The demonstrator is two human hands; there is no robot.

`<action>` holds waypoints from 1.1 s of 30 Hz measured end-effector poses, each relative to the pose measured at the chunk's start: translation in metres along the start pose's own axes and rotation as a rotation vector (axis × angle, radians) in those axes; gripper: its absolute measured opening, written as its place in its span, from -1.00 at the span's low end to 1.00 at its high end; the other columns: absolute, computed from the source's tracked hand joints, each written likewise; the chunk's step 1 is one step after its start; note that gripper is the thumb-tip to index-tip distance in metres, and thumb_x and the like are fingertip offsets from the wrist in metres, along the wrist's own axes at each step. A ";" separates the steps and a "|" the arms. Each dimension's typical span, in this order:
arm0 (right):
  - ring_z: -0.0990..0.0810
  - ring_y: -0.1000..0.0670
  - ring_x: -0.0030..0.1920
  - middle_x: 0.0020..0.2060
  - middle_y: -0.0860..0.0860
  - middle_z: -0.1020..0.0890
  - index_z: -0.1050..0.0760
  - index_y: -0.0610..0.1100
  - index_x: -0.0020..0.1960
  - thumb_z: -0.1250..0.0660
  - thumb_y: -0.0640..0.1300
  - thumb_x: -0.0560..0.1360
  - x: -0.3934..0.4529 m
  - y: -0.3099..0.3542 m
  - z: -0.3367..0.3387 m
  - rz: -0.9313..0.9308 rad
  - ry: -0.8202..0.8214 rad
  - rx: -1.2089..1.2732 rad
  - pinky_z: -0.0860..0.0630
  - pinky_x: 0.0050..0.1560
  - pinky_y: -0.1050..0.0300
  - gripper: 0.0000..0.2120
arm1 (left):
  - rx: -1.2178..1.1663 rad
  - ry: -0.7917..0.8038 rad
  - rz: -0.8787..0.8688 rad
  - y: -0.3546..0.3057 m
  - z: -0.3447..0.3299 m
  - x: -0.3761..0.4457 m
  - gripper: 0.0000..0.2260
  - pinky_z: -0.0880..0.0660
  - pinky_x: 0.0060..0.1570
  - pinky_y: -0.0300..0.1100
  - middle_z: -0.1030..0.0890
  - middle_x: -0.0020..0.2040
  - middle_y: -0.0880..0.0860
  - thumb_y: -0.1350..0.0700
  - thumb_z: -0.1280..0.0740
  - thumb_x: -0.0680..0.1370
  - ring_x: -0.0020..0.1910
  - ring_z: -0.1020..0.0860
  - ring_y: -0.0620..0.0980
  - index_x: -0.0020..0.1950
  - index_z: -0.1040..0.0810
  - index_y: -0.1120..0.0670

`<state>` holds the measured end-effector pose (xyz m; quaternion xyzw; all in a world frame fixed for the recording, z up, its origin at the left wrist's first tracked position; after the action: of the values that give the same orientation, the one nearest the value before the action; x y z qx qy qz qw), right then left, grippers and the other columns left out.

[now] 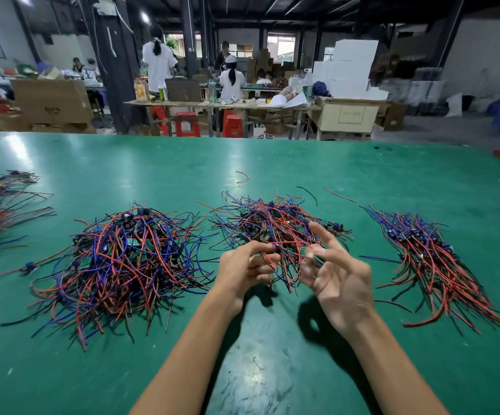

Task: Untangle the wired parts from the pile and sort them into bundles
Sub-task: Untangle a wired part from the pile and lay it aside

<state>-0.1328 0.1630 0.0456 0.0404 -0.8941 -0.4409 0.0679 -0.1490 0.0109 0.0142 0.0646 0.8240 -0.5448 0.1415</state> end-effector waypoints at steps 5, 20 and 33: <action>-0.41 0.02 -0.36 -0.31 -0.03 -0.46 -0.54 -0.11 0.28 -0.36 -0.24 0.20 -0.004 0.015 0.001 0.057 0.052 0.106 -0.37 -0.43 0.22 -0.39 | 0.807 -0.375 -0.399 -0.031 0.019 -0.013 -0.57 -0.41 -0.29 -0.11 -0.56 -0.38 0.02 -0.13 -0.24 0.61 -0.34 -0.51 0.10 -0.34 -0.52 0.10; -0.64 0.08 -0.32 -0.10 -0.12 -0.60 -0.45 0.02 0.18 -0.61 -0.15 0.28 0.005 -0.007 0.015 0.219 -0.177 -0.577 -0.64 -0.25 0.16 -0.45 | 0.467 0.125 -0.516 -0.035 -0.026 -0.027 -0.88 -0.48 -0.22 -0.41 -0.74 -0.10 0.15 0.25 -0.40 0.58 -0.25 -0.60 -0.21 0.01 -0.72 0.26; -0.48 0.03 0.09 -0.11 0.14 -0.49 -0.66 0.14 0.02 -0.35 0.40 0.43 0.005 -0.021 -0.004 0.322 -0.228 -1.683 -0.30 0.11 0.08 -0.61 | 0.760 -1.130 -0.779 -0.117 0.142 -0.073 -0.60 -0.19 0.29 -0.09 -0.53 0.23 0.28 0.19 -0.42 0.54 0.25 -0.40 0.28 0.38 -0.54 0.17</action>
<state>-0.1373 0.1462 0.0313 -0.1950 -0.2664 -0.9428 0.0469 -0.0870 -0.1620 0.0877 -0.4721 0.3476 -0.7501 0.3062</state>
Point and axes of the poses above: each hand's wrist, its own x-axis towards the middle knuckle, its own z-axis out of the back of the hand, y = z × x, the point moved 8 cm from there along x, towards the middle knuckle
